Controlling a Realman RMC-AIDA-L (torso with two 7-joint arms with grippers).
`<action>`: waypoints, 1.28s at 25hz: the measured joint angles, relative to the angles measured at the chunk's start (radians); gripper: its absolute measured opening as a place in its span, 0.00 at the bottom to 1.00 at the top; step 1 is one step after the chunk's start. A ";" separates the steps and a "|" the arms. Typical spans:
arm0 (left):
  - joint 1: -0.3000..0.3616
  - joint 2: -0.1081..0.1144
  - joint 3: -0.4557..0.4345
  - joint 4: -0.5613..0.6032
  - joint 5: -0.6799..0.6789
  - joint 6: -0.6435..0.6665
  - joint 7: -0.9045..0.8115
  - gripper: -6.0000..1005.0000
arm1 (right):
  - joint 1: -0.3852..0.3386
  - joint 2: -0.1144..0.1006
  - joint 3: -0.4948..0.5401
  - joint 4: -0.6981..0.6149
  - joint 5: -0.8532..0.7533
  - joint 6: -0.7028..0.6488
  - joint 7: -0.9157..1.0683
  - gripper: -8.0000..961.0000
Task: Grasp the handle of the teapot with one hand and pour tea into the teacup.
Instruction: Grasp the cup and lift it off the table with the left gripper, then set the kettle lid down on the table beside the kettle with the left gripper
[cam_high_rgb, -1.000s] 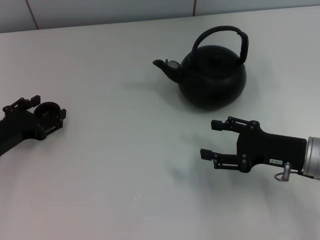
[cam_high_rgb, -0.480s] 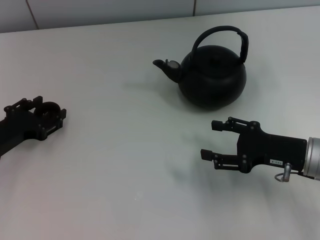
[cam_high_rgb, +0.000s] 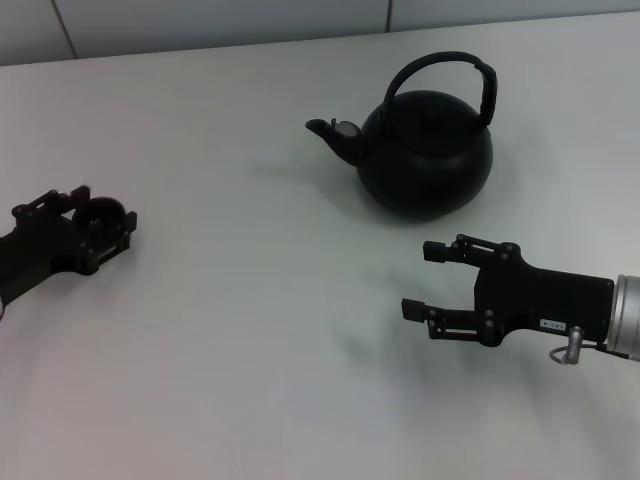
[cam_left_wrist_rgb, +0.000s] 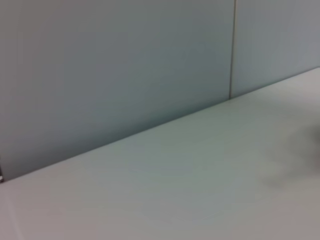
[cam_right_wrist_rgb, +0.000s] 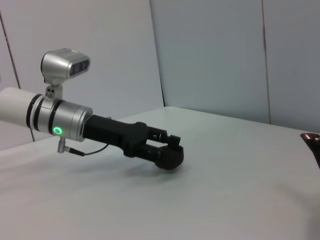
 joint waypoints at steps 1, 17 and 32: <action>-0.003 -0.001 0.004 0.006 0.001 0.014 -0.006 0.68 | 0.000 0.000 0.000 0.000 0.000 0.000 0.000 0.87; -0.163 -0.017 0.332 -0.011 -0.045 -0.019 -0.010 0.68 | 0.001 0.000 0.000 0.000 0.000 -0.002 0.000 0.87; -0.181 -0.017 0.387 -0.027 -0.082 -0.098 -0.014 0.68 | 0.007 0.000 0.000 0.000 0.000 -0.001 0.000 0.87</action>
